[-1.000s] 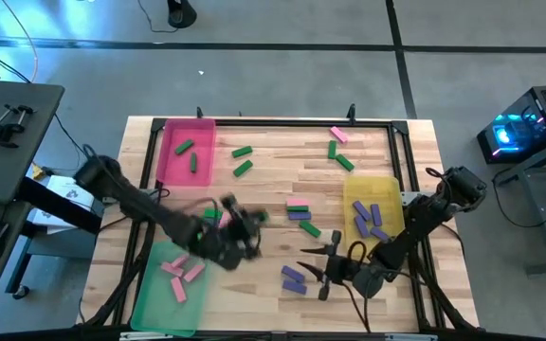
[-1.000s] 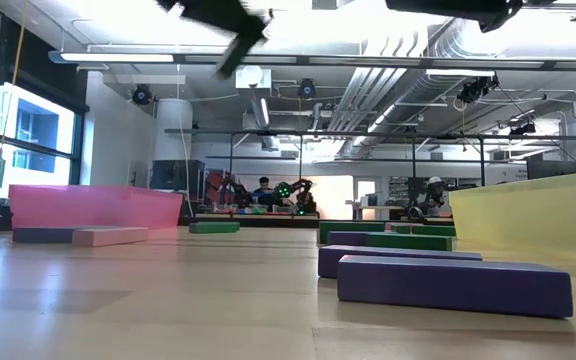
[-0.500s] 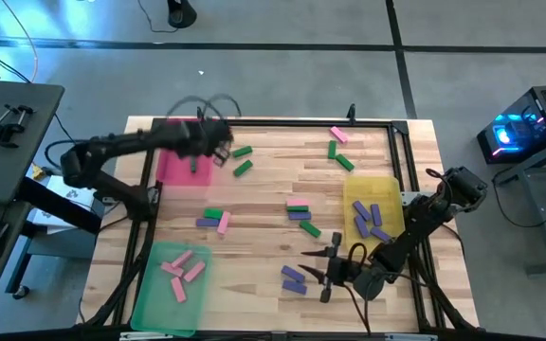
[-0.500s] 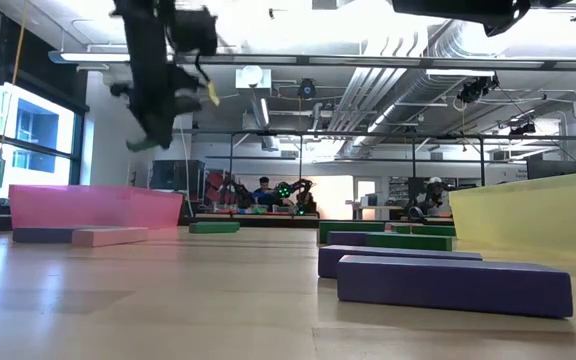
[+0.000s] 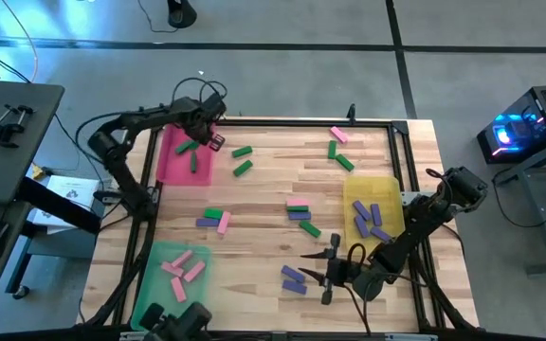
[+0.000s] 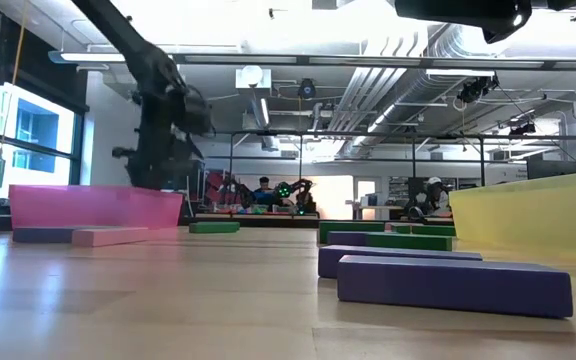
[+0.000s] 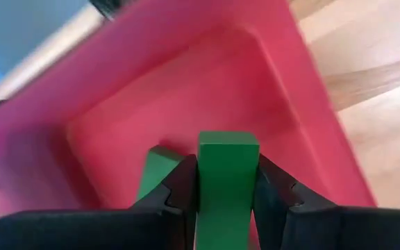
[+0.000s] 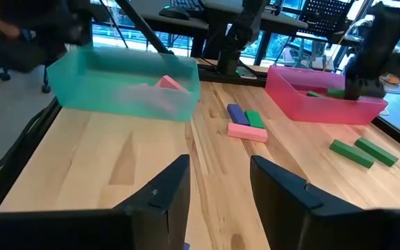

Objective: Sort blocks
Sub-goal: Put the green block into the pink bin

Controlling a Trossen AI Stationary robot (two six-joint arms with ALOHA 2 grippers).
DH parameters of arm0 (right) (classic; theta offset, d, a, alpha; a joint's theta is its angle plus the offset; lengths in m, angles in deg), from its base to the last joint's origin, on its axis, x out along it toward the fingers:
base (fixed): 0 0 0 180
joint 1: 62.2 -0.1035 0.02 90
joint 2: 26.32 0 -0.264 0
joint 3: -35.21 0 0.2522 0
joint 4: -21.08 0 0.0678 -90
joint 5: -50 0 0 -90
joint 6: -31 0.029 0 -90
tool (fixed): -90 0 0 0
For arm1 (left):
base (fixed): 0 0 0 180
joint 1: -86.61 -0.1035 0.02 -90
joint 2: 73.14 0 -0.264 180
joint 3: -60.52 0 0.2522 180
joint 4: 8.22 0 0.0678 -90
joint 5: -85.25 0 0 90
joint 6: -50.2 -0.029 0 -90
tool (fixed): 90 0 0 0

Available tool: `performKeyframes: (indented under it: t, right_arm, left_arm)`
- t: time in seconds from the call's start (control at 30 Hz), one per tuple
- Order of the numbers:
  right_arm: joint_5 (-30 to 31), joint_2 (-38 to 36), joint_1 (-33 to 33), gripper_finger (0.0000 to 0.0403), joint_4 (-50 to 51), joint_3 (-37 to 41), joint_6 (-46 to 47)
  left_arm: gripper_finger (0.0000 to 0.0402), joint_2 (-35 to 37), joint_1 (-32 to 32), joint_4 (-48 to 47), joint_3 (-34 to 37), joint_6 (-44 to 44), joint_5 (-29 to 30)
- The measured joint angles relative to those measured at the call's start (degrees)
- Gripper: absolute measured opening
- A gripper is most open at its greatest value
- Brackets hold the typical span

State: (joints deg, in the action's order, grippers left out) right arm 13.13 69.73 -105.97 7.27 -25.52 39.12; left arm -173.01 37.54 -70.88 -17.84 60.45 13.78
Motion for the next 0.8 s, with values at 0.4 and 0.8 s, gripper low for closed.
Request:
performKeyframes:
  t: [0.4, 0.8]
  right_arm:
    - [0.0, 0.0, 0.0, 0.0136, 0.15, -0.01, 0.71]
    - [0.02, 0.0, 0.0, 0.0136, 1.29, -0.01, 0.93]
  left_arm:
    - [0.0156, -1.22, 0.12, 1.35, -0.22, -4.83, -0.08]
    - [0.0199, 17.04, 3.73, 0.79, -0.22, -1.4, -0.3]
